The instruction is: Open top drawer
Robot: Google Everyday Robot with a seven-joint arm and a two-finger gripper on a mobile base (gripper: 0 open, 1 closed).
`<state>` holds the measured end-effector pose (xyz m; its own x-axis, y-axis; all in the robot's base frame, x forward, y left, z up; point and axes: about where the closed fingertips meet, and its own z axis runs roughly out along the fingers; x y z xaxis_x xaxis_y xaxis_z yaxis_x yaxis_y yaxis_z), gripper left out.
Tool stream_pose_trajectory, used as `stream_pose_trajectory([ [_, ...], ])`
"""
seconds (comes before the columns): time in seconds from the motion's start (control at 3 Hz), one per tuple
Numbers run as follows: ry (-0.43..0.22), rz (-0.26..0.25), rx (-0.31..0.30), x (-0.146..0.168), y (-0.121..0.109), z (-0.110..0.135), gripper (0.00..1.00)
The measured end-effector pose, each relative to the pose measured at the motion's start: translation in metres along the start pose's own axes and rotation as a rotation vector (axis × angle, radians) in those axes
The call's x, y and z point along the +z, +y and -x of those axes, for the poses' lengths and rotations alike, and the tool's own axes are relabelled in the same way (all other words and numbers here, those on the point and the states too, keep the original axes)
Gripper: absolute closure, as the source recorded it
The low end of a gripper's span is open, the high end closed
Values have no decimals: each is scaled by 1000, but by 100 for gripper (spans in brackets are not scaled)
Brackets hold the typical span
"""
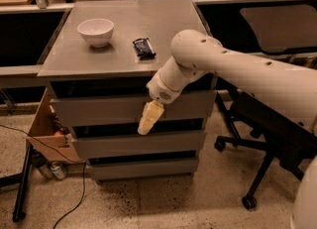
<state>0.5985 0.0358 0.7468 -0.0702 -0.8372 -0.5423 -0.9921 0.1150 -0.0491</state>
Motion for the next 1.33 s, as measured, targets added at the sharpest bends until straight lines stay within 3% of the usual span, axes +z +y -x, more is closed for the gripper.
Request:
stream_pose_trajectory([
  [1.0, -41, 8, 43, 13, 7, -7, 0],
  [1.33, -78, -30, 62, 19, 6, -3, 0],
])
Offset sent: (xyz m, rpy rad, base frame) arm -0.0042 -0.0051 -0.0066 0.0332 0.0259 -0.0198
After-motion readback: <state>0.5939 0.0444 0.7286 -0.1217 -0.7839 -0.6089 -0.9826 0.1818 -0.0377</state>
